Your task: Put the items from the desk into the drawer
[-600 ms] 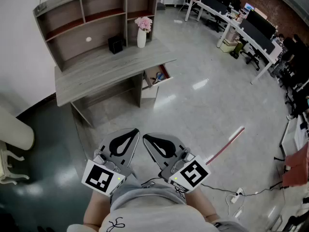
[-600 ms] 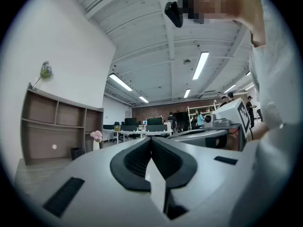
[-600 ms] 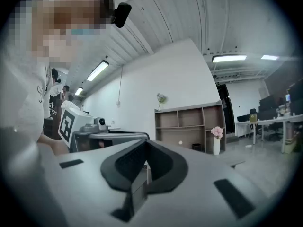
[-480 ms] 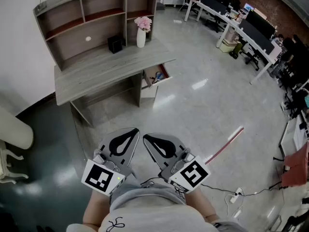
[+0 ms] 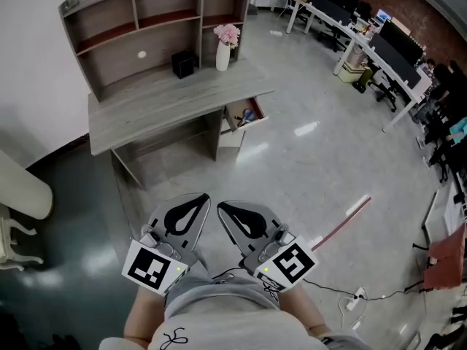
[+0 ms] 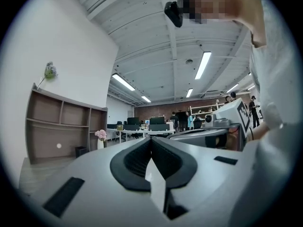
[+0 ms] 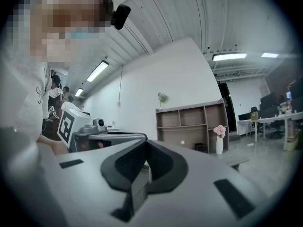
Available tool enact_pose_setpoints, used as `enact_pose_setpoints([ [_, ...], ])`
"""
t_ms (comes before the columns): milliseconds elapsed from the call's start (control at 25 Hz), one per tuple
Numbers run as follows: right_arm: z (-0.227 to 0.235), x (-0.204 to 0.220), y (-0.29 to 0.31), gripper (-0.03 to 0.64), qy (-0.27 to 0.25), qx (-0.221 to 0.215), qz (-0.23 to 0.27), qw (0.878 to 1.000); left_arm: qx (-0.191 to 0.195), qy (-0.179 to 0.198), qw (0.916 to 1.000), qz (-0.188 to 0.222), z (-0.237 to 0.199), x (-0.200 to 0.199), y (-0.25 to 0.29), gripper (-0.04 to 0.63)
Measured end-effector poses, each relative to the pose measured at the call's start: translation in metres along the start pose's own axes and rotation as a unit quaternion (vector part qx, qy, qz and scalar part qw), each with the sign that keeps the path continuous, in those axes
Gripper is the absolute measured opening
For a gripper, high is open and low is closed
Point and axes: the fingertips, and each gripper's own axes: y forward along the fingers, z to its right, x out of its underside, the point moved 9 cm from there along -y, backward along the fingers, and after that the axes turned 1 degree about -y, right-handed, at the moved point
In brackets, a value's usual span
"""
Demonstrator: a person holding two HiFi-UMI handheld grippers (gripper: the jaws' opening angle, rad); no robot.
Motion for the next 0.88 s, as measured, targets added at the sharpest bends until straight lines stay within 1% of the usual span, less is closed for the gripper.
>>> enact_pose_setpoints([
  [160,0.003,0.0,0.022,0.008,0.009,-0.008,0.008,1.0,-0.009,-0.003,0.9999,-0.005,-0.02,0.001,-0.002,0.011],
  [480,0.019,0.001,0.088,0.008,0.013,-0.026,0.007,1.0,-0.021,-0.008,0.9997,-0.007,-0.087,0.001,0.001,0.011],
  [720,0.033,-0.004,0.142,0.008,0.019,-0.021,0.012,1.0,-0.015,0.0,0.9999,-0.003,-0.144,-0.005,0.007,0.011],
  [880,0.039,-0.006,0.174,0.008,0.018,-0.017,0.009,1.0,-0.009,-0.002,1.0,0.001,-0.177,-0.007,0.009,0.011],
])
